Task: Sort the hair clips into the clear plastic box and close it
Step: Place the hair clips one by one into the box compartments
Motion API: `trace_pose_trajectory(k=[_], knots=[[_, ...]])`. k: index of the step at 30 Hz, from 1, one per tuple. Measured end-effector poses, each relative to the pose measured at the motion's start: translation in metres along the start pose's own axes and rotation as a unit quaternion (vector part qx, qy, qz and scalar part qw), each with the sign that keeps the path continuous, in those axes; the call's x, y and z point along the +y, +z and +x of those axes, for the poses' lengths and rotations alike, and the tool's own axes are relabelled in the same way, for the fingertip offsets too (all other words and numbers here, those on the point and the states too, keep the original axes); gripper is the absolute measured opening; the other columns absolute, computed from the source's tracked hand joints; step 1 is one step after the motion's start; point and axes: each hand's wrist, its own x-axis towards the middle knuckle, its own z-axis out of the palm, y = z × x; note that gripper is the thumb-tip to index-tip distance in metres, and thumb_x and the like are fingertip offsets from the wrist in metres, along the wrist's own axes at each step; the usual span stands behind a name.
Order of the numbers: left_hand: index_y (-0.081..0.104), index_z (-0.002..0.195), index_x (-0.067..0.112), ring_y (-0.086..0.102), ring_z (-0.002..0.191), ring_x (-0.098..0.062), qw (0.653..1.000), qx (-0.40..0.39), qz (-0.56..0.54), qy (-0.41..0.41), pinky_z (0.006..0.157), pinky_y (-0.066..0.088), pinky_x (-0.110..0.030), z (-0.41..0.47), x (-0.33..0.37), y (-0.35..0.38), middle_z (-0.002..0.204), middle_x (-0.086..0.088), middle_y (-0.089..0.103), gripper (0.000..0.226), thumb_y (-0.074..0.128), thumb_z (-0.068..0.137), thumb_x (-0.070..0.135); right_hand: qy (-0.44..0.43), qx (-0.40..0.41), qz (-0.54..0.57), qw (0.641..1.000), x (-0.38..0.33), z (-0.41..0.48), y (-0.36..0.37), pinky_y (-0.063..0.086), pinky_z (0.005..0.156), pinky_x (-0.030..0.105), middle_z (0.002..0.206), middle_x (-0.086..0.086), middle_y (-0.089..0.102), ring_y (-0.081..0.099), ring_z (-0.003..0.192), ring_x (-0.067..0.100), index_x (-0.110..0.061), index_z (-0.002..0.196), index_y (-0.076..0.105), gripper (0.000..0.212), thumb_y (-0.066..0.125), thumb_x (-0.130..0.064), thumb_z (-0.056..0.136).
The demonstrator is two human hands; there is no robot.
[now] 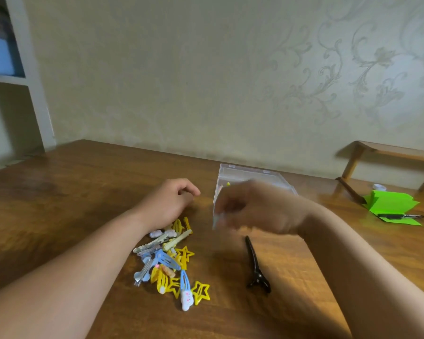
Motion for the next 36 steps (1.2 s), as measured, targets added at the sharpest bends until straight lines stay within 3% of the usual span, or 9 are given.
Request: trace_pose_trajectory(k=[3,5,11,14,18,24,27,31,36], knots=[[0.074,0.112,0.039,0.073,0.110,-0.038,1.000,-0.009,0.004,-0.003,0.099,0.059,-0.058,-0.001,0.000,0.000,0.109,-0.005,0.079,0.028,0.053,0.106,0.022,0.068,0.245,0.003,0.967,0.031,0.002,-0.014,0.054,0.069,0.024,0.088,-0.012,0.075,0.069,0.078,0.004,-0.026,0.098,0.076,0.004,0.078,-0.027,0.095],[0.074,0.114,0.041,0.073,0.111,-0.039,1.000,-0.011,0.007,0.001,0.098,0.059,-0.059,-0.003,0.001,0.000,0.110,-0.001,0.079,0.028,0.053,0.107,0.024,0.123,0.305,-0.006,0.945,0.055,0.003,-0.015,0.051,0.070,0.025,0.090,-0.011,0.075,0.068,0.084,0.006,-0.024,0.097,0.077,0.002,0.077,-0.025,0.095],[0.074,0.114,0.041,0.074,0.107,-0.033,1.000,-0.007,0.014,0.003,0.096,0.060,-0.055,-0.003,0.001,0.000,0.109,0.007,0.077,0.026,0.054,0.108,0.026,0.179,0.287,-0.095,0.936,0.081,0.011,0.001,0.050,0.067,0.028,0.088,-0.011,0.072,0.065,0.082,0.011,-0.025,0.093,0.075,0.004,0.076,-0.022,0.094],[0.074,0.115,0.042,0.074,0.105,-0.030,1.000,-0.005,0.019,0.003,0.096,0.061,-0.054,-0.002,0.001,0.000,0.109,0.008,0.076,0.026,0.054,0.108,0.027,0.181,0.280,-0.122,0.935,0.080,0.013,0.003,0.058,0.074,0.032,0.091,-0.010,0.075,0.067,0.083,0.012,-0.026,0.097,0.080,0.007,0.075,-0.022,0.094],[0.074,0.117,0.041,0.072,0.104,-0.017,1.000,-0.007,0.022,0.004,0.098,0.059,-0.051,-0.002,0.002,-0.001,0.113,0.012,0.074,0.027,0.053,0.109,0.026,0.175,0.252,-0.111,0.945,0.080,0.013,0.006,0.065,0.078,0.041,0.087,-0.017,0.075,0.070,0.079,0.006,-0.032,0.096,0.082,0.007,0.075,-0.033,0.094],[0.074,0.119,0.040,0.072,0.107,-0.022,1.000,-0.010,0.023,0.005,0.099,0.059,-0.052,-0.006,0.004,-0.001,0.116,0.012,0.073,0.027,0.053,0.109,0.026,0.174,0.256,-0.068,0.949,0.075,0.011,0.003,0.064,0.081,0.041,0.084,-0.015,0.077,0.073,0.079,0.007,-0.032,0.095,0.081,0.012,0.071,-0.037,0.097],[0.074,0.119,0.039,0.072,0.111,-0.027,1.000,-0.009,0.022,0.001,0.101,0.059,-0.054,-0.007,0.008,-0.002,0.117,0.009,0.074,0.027,0.053,0.108,0.026,0.151,0.280,-0.070,0.945,0.066,0.010,0.002,0.060,0.077,0.032,0.090,-0.014,0.076,0.070,0.083,0.006,-0.025,0.103,0.081,0.016,0.067,-0.029,0.101],[0.073,0.124,0.036,0.072,0.110,-0.019,1.000,-0.014,0.022,-0.004,0.102,0.058,-0.051,-0.007,0.008,-0.003,0.117,0.010,0.074,0.030,0.051,0.108,0.023,0.097,0.299,-0.032,0.949,0.041,0.009,0.002,0.054,0.069,0.025,0.086,-0.016,0.075,0.069,0.079,0.001,-0.027,0.100,0.081,0.014,0.067,-0.028,0.100],[0.074,0.113,0.038,0.066,0.115,-0.012,1.000,-0.011,0.003,-0.009,0.104,0.055,-0.043,-0.003,0.004,-0.001,0.122,0.009,0.072,0.025,0.054,0.109,0.025,0.015,0.194,-0.054,0.979,0.006,0.011,0.016,0.045,0.064,0.009,0.081,-0.021,0.072,0.066,0.075,-0.008,-0.037,0.093,0.075,0.012,0.070,-0.028,0.099]])
